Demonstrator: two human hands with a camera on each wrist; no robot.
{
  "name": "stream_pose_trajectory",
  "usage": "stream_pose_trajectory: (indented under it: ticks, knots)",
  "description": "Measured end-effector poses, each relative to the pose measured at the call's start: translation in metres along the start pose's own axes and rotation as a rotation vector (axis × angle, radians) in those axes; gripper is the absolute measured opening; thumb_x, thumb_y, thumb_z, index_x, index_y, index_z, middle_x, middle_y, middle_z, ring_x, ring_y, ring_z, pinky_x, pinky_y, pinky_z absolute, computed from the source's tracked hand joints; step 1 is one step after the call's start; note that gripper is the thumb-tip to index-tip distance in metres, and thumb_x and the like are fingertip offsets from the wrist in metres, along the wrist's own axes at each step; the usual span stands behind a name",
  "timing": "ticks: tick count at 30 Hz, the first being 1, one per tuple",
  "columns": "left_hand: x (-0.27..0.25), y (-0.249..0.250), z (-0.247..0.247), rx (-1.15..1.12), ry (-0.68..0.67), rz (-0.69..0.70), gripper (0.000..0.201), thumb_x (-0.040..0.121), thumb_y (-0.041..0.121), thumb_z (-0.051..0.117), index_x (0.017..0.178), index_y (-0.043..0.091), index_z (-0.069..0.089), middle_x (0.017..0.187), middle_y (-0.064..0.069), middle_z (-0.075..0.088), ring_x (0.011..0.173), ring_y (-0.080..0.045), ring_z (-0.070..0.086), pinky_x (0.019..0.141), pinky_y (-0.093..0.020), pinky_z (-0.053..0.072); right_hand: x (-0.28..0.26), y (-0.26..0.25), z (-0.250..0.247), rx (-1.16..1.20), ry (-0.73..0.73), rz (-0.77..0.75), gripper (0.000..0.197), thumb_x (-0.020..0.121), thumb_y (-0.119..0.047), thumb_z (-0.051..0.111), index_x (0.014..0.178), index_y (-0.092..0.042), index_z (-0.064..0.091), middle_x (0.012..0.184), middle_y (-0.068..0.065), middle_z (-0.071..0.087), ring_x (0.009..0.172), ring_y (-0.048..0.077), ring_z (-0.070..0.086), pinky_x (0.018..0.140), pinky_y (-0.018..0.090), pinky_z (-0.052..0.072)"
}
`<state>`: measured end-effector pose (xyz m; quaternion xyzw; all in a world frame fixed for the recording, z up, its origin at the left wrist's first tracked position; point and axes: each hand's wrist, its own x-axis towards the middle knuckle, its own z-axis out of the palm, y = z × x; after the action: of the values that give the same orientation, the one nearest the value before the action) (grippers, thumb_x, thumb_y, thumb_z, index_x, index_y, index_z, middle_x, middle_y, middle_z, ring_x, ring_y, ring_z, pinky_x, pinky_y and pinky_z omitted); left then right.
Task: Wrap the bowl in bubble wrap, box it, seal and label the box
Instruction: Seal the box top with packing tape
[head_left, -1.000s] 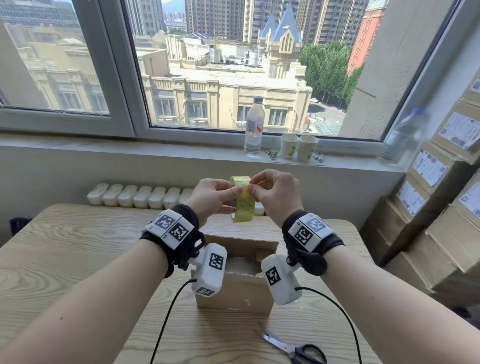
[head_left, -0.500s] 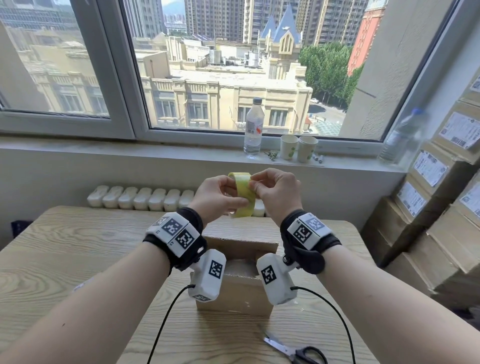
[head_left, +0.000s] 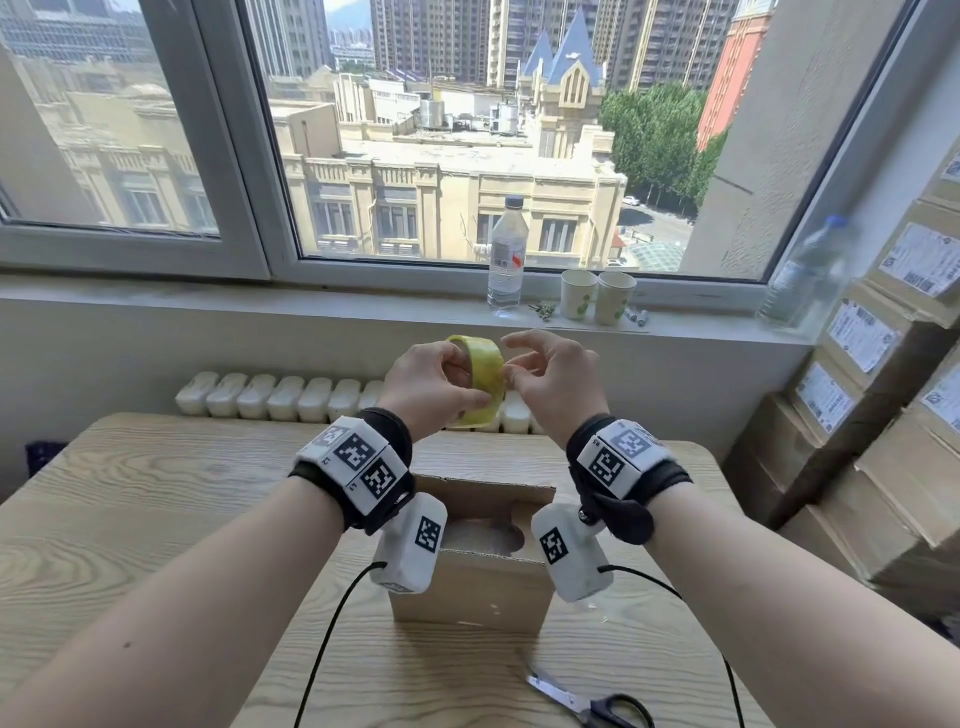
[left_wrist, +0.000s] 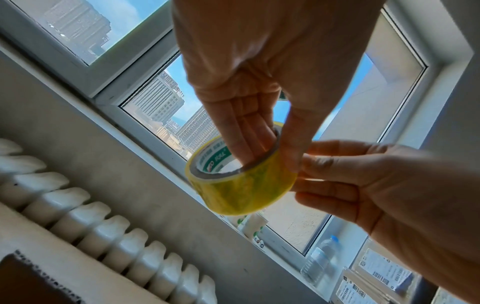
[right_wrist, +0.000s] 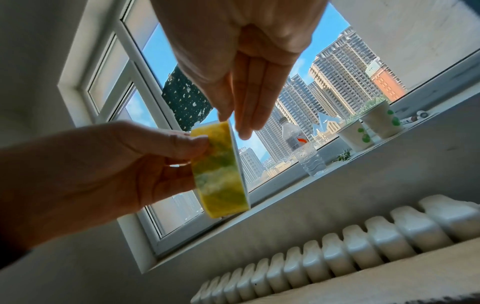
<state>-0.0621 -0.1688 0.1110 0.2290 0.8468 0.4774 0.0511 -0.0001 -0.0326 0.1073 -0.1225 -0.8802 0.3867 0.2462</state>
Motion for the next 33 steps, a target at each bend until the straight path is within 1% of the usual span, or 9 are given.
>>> stream_pose_trajectory:
  ticks: [2,5,9,11,18,23,29,31,33]
  knots:
    - [0.0,0.003,-0.001,0.095,0.003,0.024,0.031,0.064,0.019,0.083,0.091,0.017,0.067,0.078,0.004,0.066,0.078,-0.016,0.064,0.076,-0.035,0.057,0.002,-0.001,0.0,-0.073,-0.009,-0.025,0.023,0.087,-0.016,0.065,0.109,-0.018,0.072,0.095,0.0,0.075,0.09,0.015,0.068,0.091,0.035,0.053]
    - [-0.003,0.007,-0.001,0.265,0.01,0.068,0.029,0.066,0.024,0.08,0.092,0.018,0.068,0.081,0.006,0.065,0.081,-0.014,0.062,0.077,-0.029,0.053,0.002,-0.005,0.002,-0.245,-0.052,-0.065,0.023,0.09,-0.02,0.061,0.109,-0.021,0.072,0.104,0.0,0.074,0.099,0.019,0.067,0.095,0.034,0.05]
    - [-0.007,0.007,-0.002,0.347,0.01,0.078,0.023,0.068,0.025,0.077,0.088,0.021,0.067,0.081,0.009,0.065,0.081,-0.013,0.061,0.073,-0.024,0.048,0.001,-0.011,0.001,-0.427,-0.072,-0.081,0.02,0.09,-0.025,0.057,0.1,-0.024,0.074,0.095,0.001,0.074,0.093,0.024,0.066,0.086,0.032,0.051]
    - [-0.009,0.007,-0.002,0.402,-0.008,0.101,0.023,0.07,0.026,0.075,0.09,0.021,0.066,0.08,0.01,0.063,0.08,-0.012,0.06,0.073,-0.023,0.046,0.001,-0.015,-0.001,-0.505,-0.086,-0.101,0.019,0.088,-0.025,0.057,0.094,-0.023,0.075,0.09,0.003,0.073,0.089,0.026,0.065,0.08,0.031,0.051]
    - [-0.016,0.012,-0.002,0.496,-0.016,0.159,0.024,0.075,0.027,0.071,0.097,0.022,0.063,0.083,0.011,0.058,0.082,-0.011,0.054,0.071,-0.02,0.036,0.001,-0.02,-0.006,-0.63,-0.118,-0.112,0.016,0.086,-0.031,0.058,0.09,-0.02,0.069,0.089,0.002,0.069,0.09,0.024,0.062,0.077,0.029,0.043]
    - [-0.016,0.011,-0.002,0.51,-0.025,0.141,0.025,0.073,0.026,0.072,0.097,0.022,0.064,0.083,0.01,0.059,0.08,-0.012,0.052,0.07,-0.02,0.035,0.001,-0.015,-0.007,-0.57,-0.152,-0.088,0.014,0.082,-0.035,0.061,0.083,-0.023,0.067,0.084,-0.002,0.068,0.085,0.02,0.061,0.074,0.028,0.043]
    - [-0.014,0.005,0.0,0.428,-0.04,0.103,0.023,0.07,0.026,0.075,0.091,0.022,0.065,0.085,0.008,0.065,0.082,-0.013,0.057,0.066,-0.02,0.035,0.006,-0.006,-0.008,-0.308,-0.2,-0.041,0.005,0.074,-0.029,0.07,0.071,-0.024,0.068,0.073,-0.005,0.069,0.078,0.016,0.064,0.076,0.033,0.053]
    - [-0.011,0.003,0.0,0.348,-0.03,0.075,0.023,0.068,0.024,0.077,0.088,0.022,0.066,0.079,0.009,0.064,0.078,-0.012,0.057,0.066,-0.021,0.038,0.005,-0.001,-0.008,-0.175,-0.13,-0.026,0.004,0.074,-0.024,0.07,0.071,-0.026,0.068,0.067,-0.008,0.066,0.073,0.015,0.065,0.075,0.035,0.055]
    - [-0.007,0.001,-0.003,0.251,-0.02,0.047,0.024,0.065,0.022,0.08,0.084,0.021,0.066,0.073,0.01,0.061,0.073,-0.011,0.057,0.066,-0.022,0.043,0.005,0.004,-0.008,0.0,-0.037,0.009,0.01,0.076,-0.021,0.07,0.084,-0.027,0.071,0.072,-0.008,0.067,0.074,0.012,0.066,0.076,0.037,0.057]
